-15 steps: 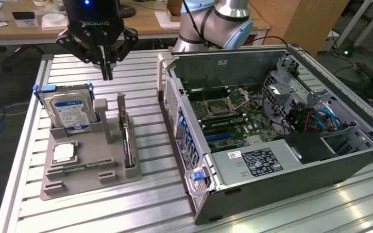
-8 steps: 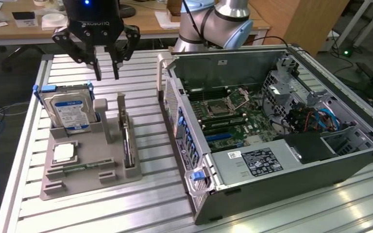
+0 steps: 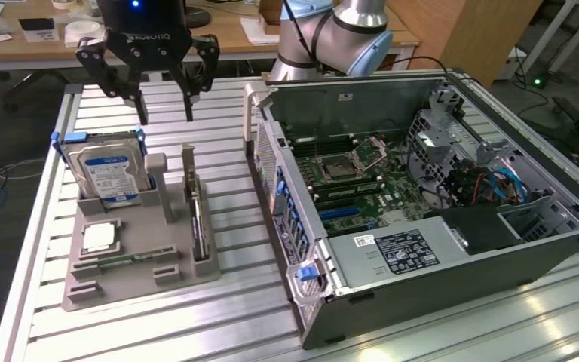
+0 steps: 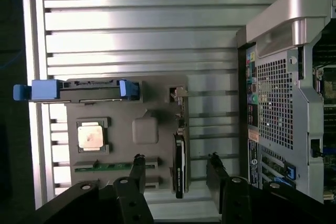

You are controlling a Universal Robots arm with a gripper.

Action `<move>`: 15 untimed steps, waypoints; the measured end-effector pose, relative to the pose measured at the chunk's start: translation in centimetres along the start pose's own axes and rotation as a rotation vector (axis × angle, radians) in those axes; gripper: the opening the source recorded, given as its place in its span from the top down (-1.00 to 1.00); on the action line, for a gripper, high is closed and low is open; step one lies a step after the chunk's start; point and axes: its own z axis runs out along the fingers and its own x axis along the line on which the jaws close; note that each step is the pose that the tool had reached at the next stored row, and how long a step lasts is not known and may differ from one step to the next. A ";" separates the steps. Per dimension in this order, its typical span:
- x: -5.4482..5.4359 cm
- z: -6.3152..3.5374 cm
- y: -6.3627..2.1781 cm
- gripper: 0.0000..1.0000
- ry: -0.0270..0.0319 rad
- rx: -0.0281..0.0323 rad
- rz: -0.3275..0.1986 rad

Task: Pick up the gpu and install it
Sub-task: 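Pick up the gpu and move the gpu toward the slot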

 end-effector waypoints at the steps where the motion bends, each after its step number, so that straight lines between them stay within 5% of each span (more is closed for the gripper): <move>1: 0.0 0.03 -0.01 -0.18 0.0005 -0.0003 -0.013; 6: 0.0 0.14 -0.83 -0.18 0.0008 -0.0006 -0.021; 15: 0.0 0.83 -0.98 -0.18 0.0008 -0.0006 -0.021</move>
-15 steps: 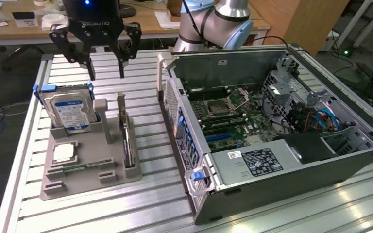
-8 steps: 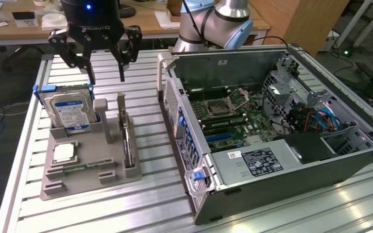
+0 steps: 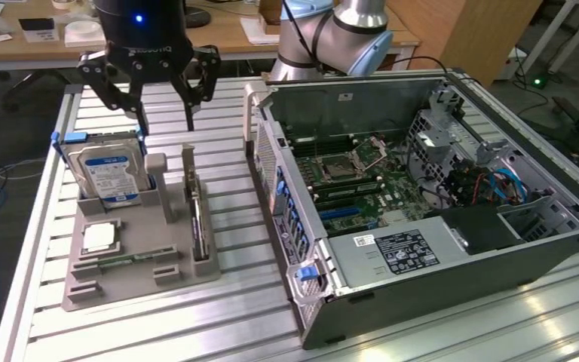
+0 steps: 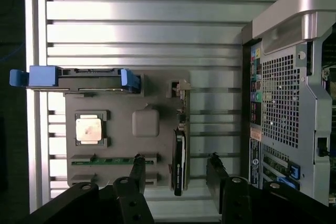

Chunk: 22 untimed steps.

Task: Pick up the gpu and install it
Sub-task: 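Pick up the gpu and move the gpu toward the slot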

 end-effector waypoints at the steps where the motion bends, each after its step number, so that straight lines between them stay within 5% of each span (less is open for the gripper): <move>1: 0.0 0.05 -0.02 -0.18 0.0000 -0.0001 0.000; 22: 0.0 0.74 -0.06 -0.18 0.0000 -0.0001 0.000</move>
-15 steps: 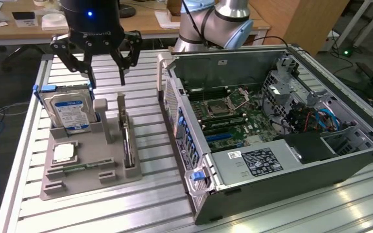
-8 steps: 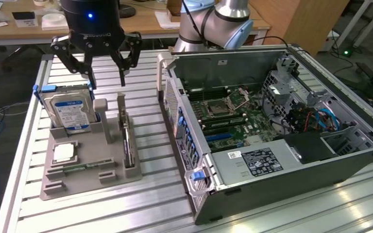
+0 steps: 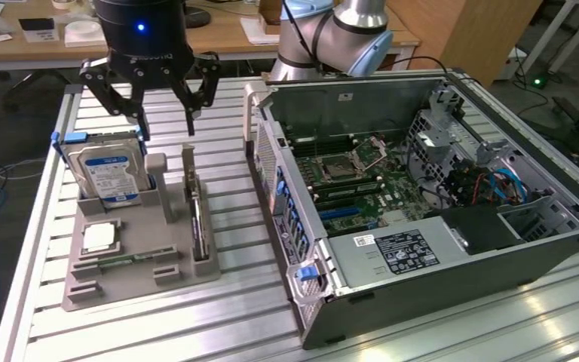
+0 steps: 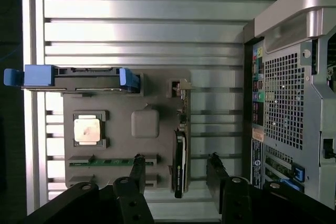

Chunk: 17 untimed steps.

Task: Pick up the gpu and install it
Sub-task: 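Pick up the gpu and move the gpu toward the slot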

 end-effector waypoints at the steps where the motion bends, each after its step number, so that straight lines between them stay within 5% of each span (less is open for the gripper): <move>1: 0.0 0.04 -0.01 -0.18 0.0003 0.0000 0.000; 17: -0.2 1.04 -0.44 -0.18 0.0046 0.0004 -0.001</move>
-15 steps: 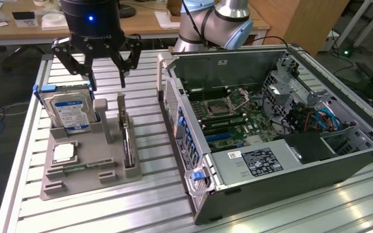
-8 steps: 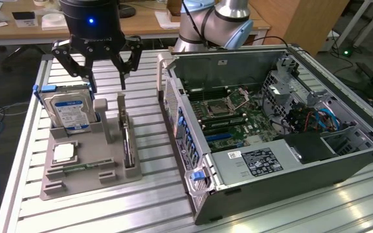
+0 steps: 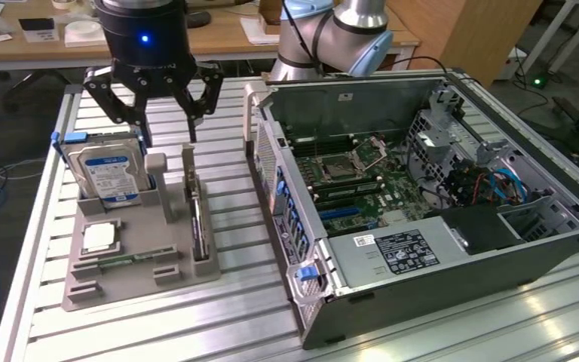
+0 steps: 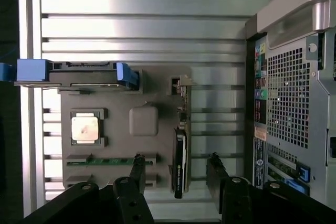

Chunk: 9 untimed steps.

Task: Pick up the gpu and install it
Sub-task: 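Pick up the gpu and move the gpu toward the slot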

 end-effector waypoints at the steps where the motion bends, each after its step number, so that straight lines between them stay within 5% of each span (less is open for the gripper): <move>1: 0.0 0.19 -0.01 -0.18 0.0008 0.0000 0.000; 9: 0.0 1.53 -0.12 -0.18 0.0012 0.0000 -0.001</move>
